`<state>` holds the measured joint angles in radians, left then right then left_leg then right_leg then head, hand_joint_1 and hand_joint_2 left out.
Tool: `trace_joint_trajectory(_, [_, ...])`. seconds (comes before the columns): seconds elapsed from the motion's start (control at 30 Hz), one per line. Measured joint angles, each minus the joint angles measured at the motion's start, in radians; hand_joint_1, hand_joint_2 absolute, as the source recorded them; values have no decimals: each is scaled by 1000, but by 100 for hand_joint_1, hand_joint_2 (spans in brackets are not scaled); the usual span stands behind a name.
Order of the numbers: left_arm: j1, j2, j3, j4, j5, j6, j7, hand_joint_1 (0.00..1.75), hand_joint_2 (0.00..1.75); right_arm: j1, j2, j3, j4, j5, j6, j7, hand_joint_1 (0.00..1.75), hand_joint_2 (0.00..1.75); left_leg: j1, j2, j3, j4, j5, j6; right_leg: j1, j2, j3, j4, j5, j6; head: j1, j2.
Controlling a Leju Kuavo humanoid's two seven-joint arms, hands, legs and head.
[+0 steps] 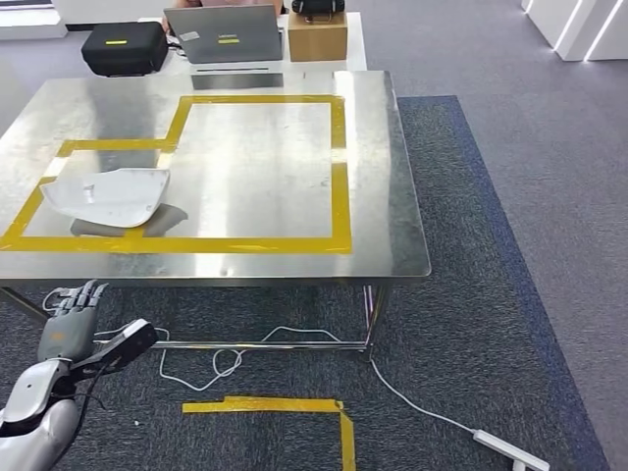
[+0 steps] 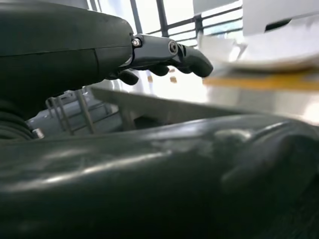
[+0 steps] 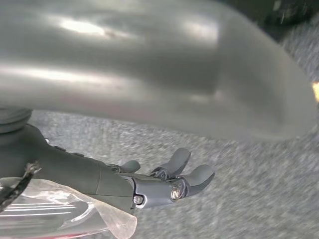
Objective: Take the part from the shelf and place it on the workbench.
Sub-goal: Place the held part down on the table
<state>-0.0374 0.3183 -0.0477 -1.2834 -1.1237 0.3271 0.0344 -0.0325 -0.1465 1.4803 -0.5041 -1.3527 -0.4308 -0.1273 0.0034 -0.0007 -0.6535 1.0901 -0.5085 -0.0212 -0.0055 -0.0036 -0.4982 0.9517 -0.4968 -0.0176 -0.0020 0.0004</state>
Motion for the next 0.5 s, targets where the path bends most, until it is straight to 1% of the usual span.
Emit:
trace_joint_trajectory(0.03, [12, -7, 0, 8, 4, -2, 0, 0, 0, 1, -2, -1, -7, -2, -8, 1, 0, 0, 3, 0, -17, 69, -48, -5, 0, -1, -12, 1, 10, -2, -1, 0])
trace_joint_trajectory(0.07, [26, -16, 0, 16, 7, -4, 1, 0, 0, 2, -4, -3, -16, -3, -17, 2, 0, 0, 6, 0, -28, 131, -78, -10, 1, -2, -24, 3, 21, -1, -1, 0])
trace_joint_trajectory(0.1, [41, -25, 0, 24, 9, -7, 2, 0, 0, 4, -7, -5, -26, -4, -25, 2, 0, 0, 9, 0, -28, 169, -87, -13, 0, -3, -39, 5, 31, 1, -1, 0])
trace_joint_trajectory(0.13, [54, -34, 0, 32, 11, -10, 4, 0, 0, 5, -9, -6, -37, -5, -32, 2, 0, 0, 12, 0, -10, 172, -74, -15, 0, -4, -55, 9, 39, 4, -1, 0])
trace_joint_trajectory(0.17, [66, -42, 0, 40, 11, -12, 7, 0, 0, 6, -12, -8, -48, -5, -38, 2, 0, 0, 14, 1, 25, 134, -49, -17, -1, -5, -69, 15, 45, 8, -1, 0])
trace_joint_trajectory(0.2, [75, -50, 0, 49, 12, -13, 9, 0, 0, 7, -15, -10, -59, -5, -44, 2, 0, 0, 17, 1, 74, 69, -25, -18, -2, -6, -81, 21, 51, 12, -1, 0])
trace_joint_trajectory(0.23, [83, -58, 0, 58, 14, -14, 11, 0, 0, 7, -20, -13, -72, -5, -52, 2, 0, 0, 17, 2, 125, -6, -15, -18, -2, -6, -93, 29, 55, 18, -2, 0])
trace_joint_trajectory(0.27, [91, -66, -1, 68, 17, -13, 12, 0, 0, 8, -25, -16, -84, -5, -60, 1, 0, 0, 16, 1, 163, -65, -13, -13, -2, -7, -101, 35, 60, 24, -1, 0])
trace_joint_trajectory(0.3, [100, -74, -1, 79, 20, -12, 13, 0, 0, 8, -31, -19, -97, -4, -68, 0, 0, 0, 14, 0, 184, -102, -18, -7, -1, -7, -106, 39, 66, 31, -2, 0])
trace_joint_trajectory(0.33, [111, -82, -1, 92, 22, -10, 14, 0, 0, 9, -37, -21, -109, -4, -76, -1, 0, 0, 10, -2, 188, -116, -23, 1, -1, -8, -109, 41, 72, 39, -2, 0])
trace_joint_trajectory(0.37, [123, -91, -1, 106, 23, -10, 14, 0, 0, 11, -42, -23, -121, -3, -82, -3, 0, 0, 8, -2, 181, -114, -18, 11, -3, -7, -111, 41, 79, 47, -2, 0])
trace_joint_trajectory(0.4, [133, -99, -1, 120, 24, -9, 14, 0, 0, 13, -48, -24, -132, -2, -87, -5, 0, 0, 8, -1, 175, -115, -12, 21, -5, -6, -115, 43, 78, 53, -3, 0])
trace_joint_trajectory(0.43, [142, -109, -1, 134, 26, -9, 14, 0, 0, 15, -53, -26, -142, -2, -90, -8, 0, 0, 7, 0, 167, -115, -4, 32, -7, -5, -124, 56, 59, 59, -2, 0])
trace_joint_trajectory(0.47, [149, -119, -1, 149, 30, -9, 14, 0, 0, 18, -57, -28, -151, -1, -93, -11, 0, 0, 7, 1, 156, -116, 7, 43, -8, -3, -138, 89, 21, 63, -1, 0])
trace_joint_trajectory(0.5, [156, -130, -1, 165, 36, -8, 14, 0, 0, 19, -60, -31, -159, -2, -94, -15, 0, 0, 6, 2, 143, -116, 18, 50, -8, -1, -156, 141, -31, 65, 1, 0])
